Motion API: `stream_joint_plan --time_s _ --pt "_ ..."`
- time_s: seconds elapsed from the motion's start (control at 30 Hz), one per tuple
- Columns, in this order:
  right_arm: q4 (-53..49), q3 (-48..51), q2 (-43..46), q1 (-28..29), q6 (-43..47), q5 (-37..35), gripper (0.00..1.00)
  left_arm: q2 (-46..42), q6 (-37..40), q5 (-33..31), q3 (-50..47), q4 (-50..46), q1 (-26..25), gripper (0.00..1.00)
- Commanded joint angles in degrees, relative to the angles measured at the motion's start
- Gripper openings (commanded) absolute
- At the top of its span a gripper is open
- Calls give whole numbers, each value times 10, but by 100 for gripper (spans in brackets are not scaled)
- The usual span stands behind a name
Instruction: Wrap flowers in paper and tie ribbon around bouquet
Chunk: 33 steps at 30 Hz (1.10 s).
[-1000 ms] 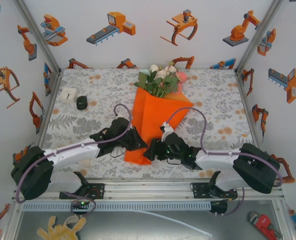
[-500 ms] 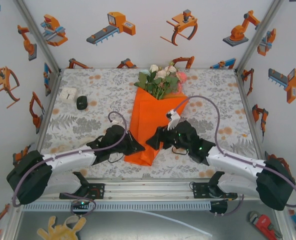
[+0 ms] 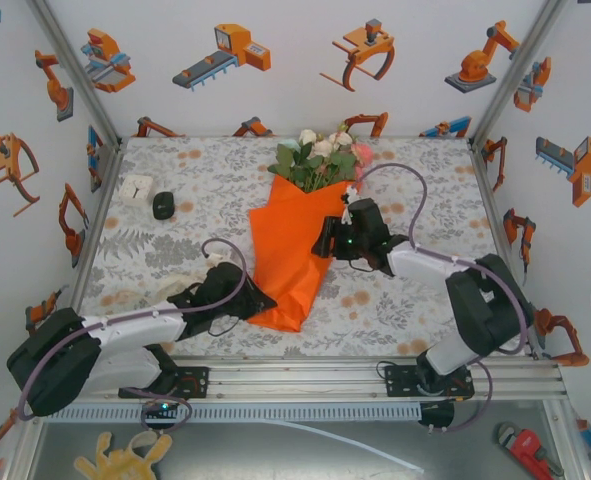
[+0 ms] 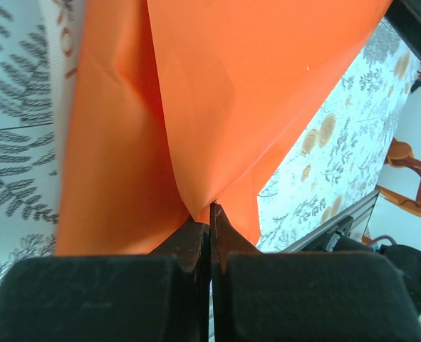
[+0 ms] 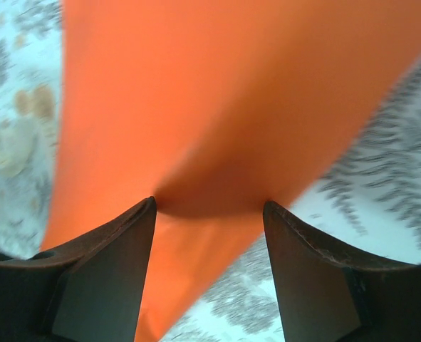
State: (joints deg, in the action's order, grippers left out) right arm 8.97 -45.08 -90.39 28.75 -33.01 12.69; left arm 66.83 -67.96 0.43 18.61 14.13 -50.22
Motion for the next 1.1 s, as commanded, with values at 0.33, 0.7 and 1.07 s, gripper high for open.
stream_joint_plan --time_s 0.33,0.7,1.07 --pt "173 25 21 -35 -59 80 52 3 46 6 21 -25 -1 6" --pt "121 80 144 -2 -56 21 53 48 168 82 96 23 -22 10" --pt "164 77 69 -2 -79 46 53 74 124 -4 76 -38 -29 10"
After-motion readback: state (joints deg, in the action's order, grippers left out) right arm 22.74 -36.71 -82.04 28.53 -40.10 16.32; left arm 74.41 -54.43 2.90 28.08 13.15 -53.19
